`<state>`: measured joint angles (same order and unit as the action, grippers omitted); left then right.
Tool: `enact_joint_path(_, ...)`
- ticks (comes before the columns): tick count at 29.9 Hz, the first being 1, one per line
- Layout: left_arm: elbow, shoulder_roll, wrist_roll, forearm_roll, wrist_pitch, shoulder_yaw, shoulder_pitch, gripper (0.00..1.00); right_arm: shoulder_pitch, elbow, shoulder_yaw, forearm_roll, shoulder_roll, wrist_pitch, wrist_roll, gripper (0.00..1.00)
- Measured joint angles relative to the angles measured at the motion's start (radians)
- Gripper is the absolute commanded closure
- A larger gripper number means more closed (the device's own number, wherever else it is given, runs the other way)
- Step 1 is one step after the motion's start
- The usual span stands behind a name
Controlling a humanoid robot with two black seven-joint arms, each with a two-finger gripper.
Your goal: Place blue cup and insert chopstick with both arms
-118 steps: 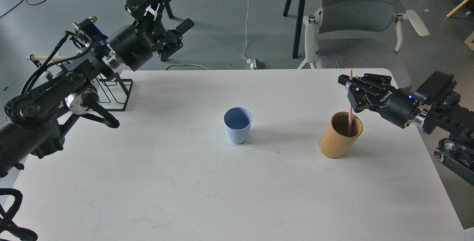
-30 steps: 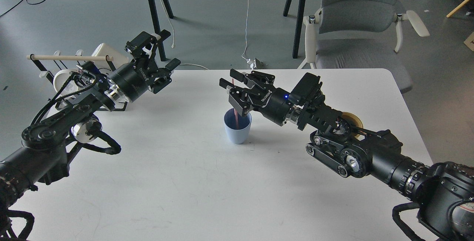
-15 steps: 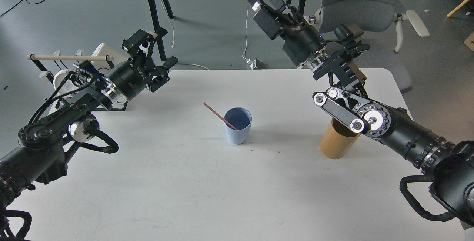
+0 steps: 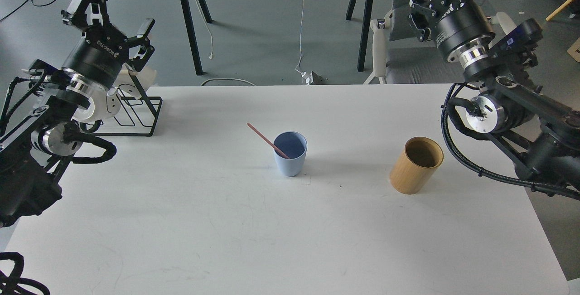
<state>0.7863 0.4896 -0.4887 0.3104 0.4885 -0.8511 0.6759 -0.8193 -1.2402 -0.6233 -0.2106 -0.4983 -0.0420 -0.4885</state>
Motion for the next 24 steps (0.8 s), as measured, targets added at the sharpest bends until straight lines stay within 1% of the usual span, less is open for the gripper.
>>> enact_joint_path(5,-0.001,0.000,0.000,-0.019,0.000,0.001,0.001,0.05,0.109,-0.021,-0.098,0.064,0.013,0.193,0.000,0.01)
enact_joint_path(8,-0.001,0.000,0.000,-0.021,0.000,-0.003,0.002,0.05,0.156,-0.022,-0.122,0.069,0.028,0.260,0.000,0.01)
enact_joint_path(13,-0.001,-0.011,0.000,-0.022,0.000,-0.008,0.005,0.05,0.185,-0.023,-0.131,0.070,0.060,0.279,0.000,0.01)
enact_joint_path(20,-0.001,-0.057,0.000,-0.023,0.000,0.000,0.009,0.05,0.198,-0.043,-0.186,0.070,0.065,0.280,0.000,0.01)
enact_joint_path(24,-0.001,-0.067,0.000,-0.022,0.000,0.001,0.002,0.05,0.211,-0.030,-0.205,0.069,0.068,0.276,0.000,0.01)
